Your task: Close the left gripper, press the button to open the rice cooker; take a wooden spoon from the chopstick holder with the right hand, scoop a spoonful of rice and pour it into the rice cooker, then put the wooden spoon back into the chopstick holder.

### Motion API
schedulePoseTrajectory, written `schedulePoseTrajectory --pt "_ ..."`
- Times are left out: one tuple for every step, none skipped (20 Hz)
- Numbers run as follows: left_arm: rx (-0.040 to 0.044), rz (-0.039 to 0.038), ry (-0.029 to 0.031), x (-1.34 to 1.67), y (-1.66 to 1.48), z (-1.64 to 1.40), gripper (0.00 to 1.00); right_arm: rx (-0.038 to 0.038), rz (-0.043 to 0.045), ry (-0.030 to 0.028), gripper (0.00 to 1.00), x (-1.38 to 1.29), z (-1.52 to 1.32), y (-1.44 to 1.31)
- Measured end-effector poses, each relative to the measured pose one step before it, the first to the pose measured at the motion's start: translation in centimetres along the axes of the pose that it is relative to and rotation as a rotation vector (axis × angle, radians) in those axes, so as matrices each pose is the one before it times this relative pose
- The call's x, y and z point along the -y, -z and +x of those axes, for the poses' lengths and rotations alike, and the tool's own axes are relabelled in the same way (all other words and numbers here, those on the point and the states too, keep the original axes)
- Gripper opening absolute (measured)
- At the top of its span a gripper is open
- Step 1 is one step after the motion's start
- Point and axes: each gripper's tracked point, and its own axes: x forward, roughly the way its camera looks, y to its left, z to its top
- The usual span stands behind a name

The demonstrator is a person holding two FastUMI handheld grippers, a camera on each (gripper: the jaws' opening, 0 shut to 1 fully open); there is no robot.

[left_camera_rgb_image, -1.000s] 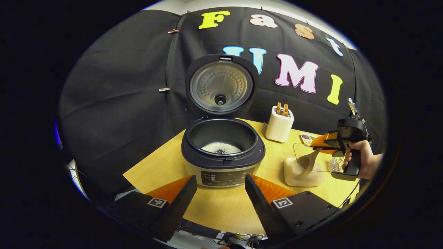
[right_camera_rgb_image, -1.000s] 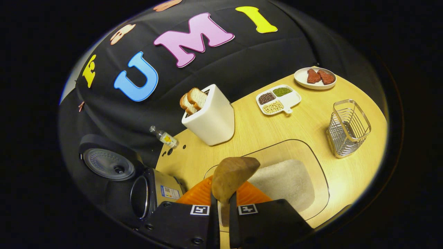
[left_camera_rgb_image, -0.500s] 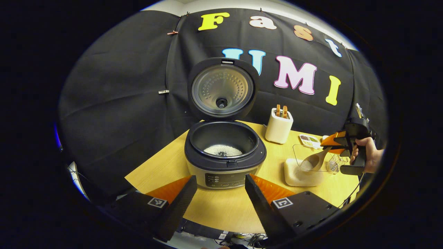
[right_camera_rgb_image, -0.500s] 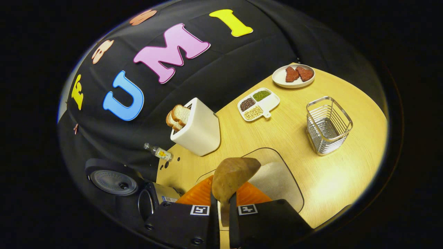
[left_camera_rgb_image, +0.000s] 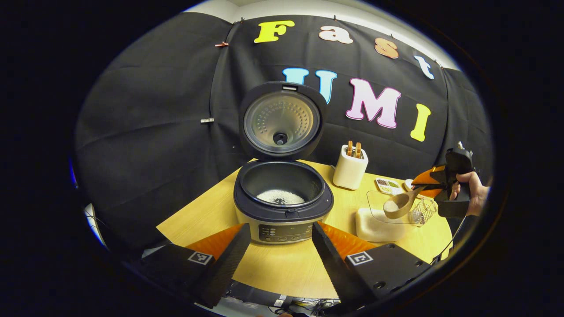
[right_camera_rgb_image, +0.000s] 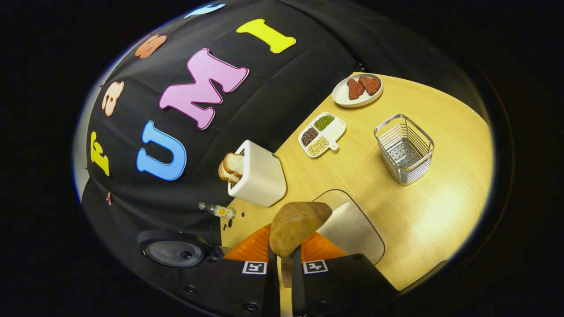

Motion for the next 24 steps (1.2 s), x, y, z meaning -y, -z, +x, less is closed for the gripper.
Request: schedulePoseTrajectory --pt "0.0034 -0.00409 0.00348 -0.029 -0.112 -0.016 0.95 0.0001 0.01642 -0.01208 0.15 -0.684 -0.198 -0.03" --pt "0.0039 -0.0031 0.00315 -0.164 -0.034 -0.074 0.95 -0.00296 0.00746 -0.01559 0.15 -0.86 -0.168 0.075" --pt "0.00487 -0.00115 0.0006 -0.161 -0.191 -0.018 0.95 -0.00526 0.00105 -0.01644 0.15 -0.994 -0.237 0.236" --pt "0.00509 0.00107 -0.00036 -0.225 -0.067 -0.044 0.95 -0.00641 -0.00103 -0.01663 0.15 -1.11 -0.278 0.375" --pt "0.00532 0.00145 0.00007 -0.209 -0.177 -0.019 0.95 -0.00406 -0.00108 -0.01594 0.15 -0.996 -0.124 0.286" --pt "0.00627 0.00171 0.00081 -0.244 -0.131 -0.078 0.95 -0.00451 -0.00069 -0.01696 0.15 -1.155 -0.178 0.345" --pt "0.0061 0.00069 0.00169 -0.238 -0.173 -0.108 0.95 -0.0048 -0.0058 -0.0185 0.15 -1.081 0.051 0.403" --pt "0.00421 0.00037 0.0019 -0.337 0.014 -0.162 0.95 -0.00843 -0.0057 -0.01512 0.15 -1.062 0.092 0.461" --pt "0.00221 0.00058 0.00073 -0.287 0.007 -0.044 0.95 -0.00864 -0.00771 -0.01674 0.15 -1.038 0.126 0.444" --pt "0.0018 0.00294 0.00029 -0.336 0.052 -0.007 0.95 -0.00916 -0.00538 -0.01661 0.15 -1.089 0.081 0.543" --pt "0.00522 0.00378 -0.00178 -0.364 -0.094 -0.034 0.95 -0.00836 -0.00374 -0.01577 0.15 -1.012 0.181 0.529" --pt "0.00405 0.00142 -0.00069 -0.258 0.039 -0.057 0.95 -0.00552 -0.00459 -0.01499 0.1 -1.141 0.15 0.517" --pt "0.00373 -0.00151 -0.00009 -0.221 -0.046 -0.052 0.95 -0.01034 -0.00842 -0.01311 0.15 -1.019 0.25 0.526" --pt "0.00464 -0.00398 -0.00179 -0.306 0.008 -0.166 0.95 -0.0098 -0.01096 -0.01234 0.15 -0.954 0.304 0.609" --pt "0.00415 -0.00633 -0.00189 -0.206 -0.031 -0.09 0.95 -0.00975 -0.01192 -0.01043 0.15 -0.928 0.384 0.606" --pt "0.00289 -0.00815 -0.0031 -0.222 0.06 -0.11 0.95 -0.00863 -0.01233 -0.01083 0.15 -0.84 0.44 0.595" --pt "0.00014 -0.01007 -0.00157 -0.206 0.079 -0.049 0.95 -0.00401 -0.0151 -0.01324 0.15 -0.864 0.512 0.507" --pt "-0.00053 -0.00927 0.00236 -0.162 0.177 -0.033 0.95 -0.00098 -0.01907 -0.01073 0.15 -0.995 0.499 0.484" --pt "0.00417 -0.00868 0.00828 -0.075 -0.032 -0.072 0.95 0.00204 -0.02265 -0.0067 0.15 -0.781 0.518 0.384" --pt "0.00277 -0.00844 0.00333 -0.098 -0.032 -0.157 0.95 -0.00323 -0.02514 -0.00698 0.15 -0.818 0.362 0.525" --pt "-0.00132 -0.00627 -0.00219 -0.312 0.099 -0.07 0.95 -0.00616 -0.02625 -0.00936 0.15 -0.804 0.561 0.434" --pt "-0.0021 -0.00481 -0.00246 -0.322 0.237 -0.088 0.95 -0.00814 -0.02317 -0.0103 0.15 -0.873 0.494 0.772" --pt "-0.00173 -0.00439 -0.00135 -0.369 0.047 -0.122 0.95 -0.008 -0.02167 -0.01101 0.15 -0.868 0.668 0.535" --pt "-0.00465 -0.00269 -0.00418 -0.42 0.265 -0.235 0.95 -0.0064 -0.02234 -0.00961 0.15 -0.915 0.361 0.625"
